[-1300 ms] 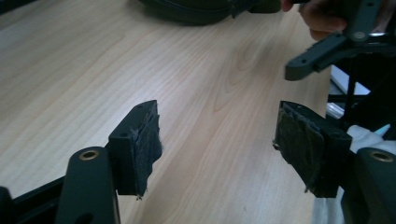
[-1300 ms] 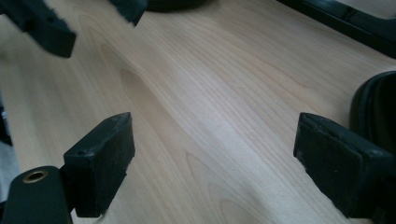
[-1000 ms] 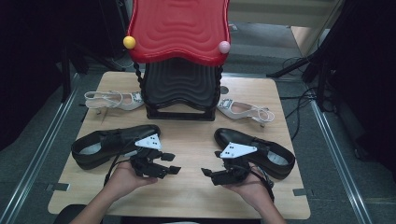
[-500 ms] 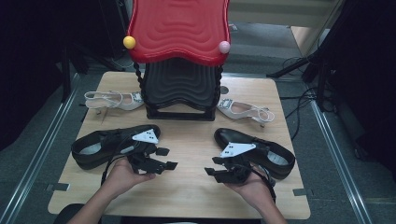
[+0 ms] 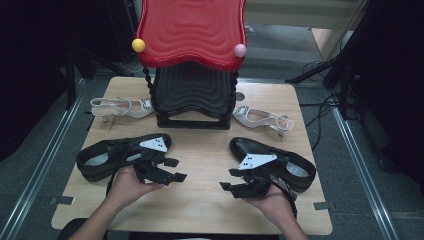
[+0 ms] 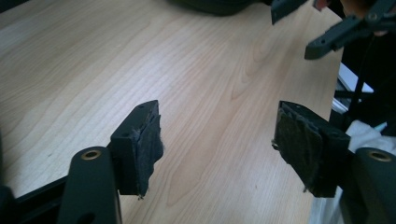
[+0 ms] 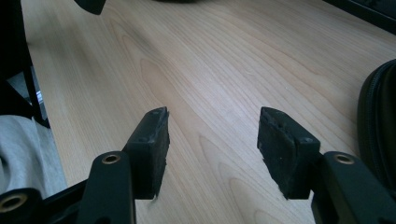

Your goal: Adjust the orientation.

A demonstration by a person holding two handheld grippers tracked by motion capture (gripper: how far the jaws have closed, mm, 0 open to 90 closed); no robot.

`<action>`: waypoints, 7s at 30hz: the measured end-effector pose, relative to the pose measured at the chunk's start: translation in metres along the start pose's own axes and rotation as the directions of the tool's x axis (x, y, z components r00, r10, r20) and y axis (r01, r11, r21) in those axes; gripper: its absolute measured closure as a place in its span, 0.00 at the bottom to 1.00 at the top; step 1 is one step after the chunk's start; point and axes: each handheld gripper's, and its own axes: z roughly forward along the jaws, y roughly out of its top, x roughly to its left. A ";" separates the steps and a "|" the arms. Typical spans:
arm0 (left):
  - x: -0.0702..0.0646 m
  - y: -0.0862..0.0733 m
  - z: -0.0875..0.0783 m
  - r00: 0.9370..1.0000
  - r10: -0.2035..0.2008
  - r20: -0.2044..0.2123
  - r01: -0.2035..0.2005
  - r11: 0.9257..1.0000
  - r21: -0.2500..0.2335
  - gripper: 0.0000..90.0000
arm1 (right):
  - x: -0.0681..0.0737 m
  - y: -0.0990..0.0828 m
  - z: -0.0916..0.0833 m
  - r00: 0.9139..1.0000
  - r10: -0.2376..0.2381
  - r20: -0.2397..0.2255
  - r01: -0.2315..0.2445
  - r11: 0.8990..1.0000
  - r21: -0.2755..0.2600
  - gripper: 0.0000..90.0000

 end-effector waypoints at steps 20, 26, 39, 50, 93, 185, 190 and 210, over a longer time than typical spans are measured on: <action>-0.001 -0.013 -0.017 0.999 0.026 -0.046 -0.024 0.999 0.043 0.49 | -0.011 0.010 0.000 0.997 0.058 -0.050 -0.059 0.998 -0.010 0.57; 0.001 -0.015 -0.029 0.999 0.010 -0.050 -0.009 1.000 0.021 0.48 | -0.013 0.012 0.001 0.999 0.025 -0.041 -0.025 1.000 -0.012 0.58; 0.006 -0.026 -0.056 0.994 -0.016 -0.106 0.017 1.000 0.002 0.46 | -0.016 0.014 0.008 0.999 0.004 -0.050 -0.005 1.000 -0.021 0.52; 0.018 -0.031 -0.088 0.983 -0.031 -0.183 0.030 1.000 -0.007 0.45 | -0.015 0.015 0.012 0.999 -0.004 -0.047 0.004 1.000 0.002 0.52; 0.098 -0.058 -0.109 0.951 -0.165 -0.262 0.183 0.982 0.047 0.66 | -0.016 0.014 0.019 1.000 -0.005 -0.010 0.005 1.000 0.027 0.49; 0.036 0.032 -0.061 0.994 -0.093 -0.063 0.089 0.994 -0.068 0.55 | -0.014 0.003 0.014 0.999 0.053 0.011 -0.053 0.999 0.014 0.48; 0.051 0.023 -0.067 0.991 -0.104 -0.083 0.100 0.994 -0.051 0.69 | -0.014 0.003 0.016 0.999 0.050 0.013 -0.050 0.999 0.015 0.48; 0.095 0.001 -0.033 0.981 -0.151 -0.125 0.154 0.988 0.013 0.93 | -0.009 0.021 0.047 0.998 0.044 0.034 -0.044 0.999 -0.022 0.99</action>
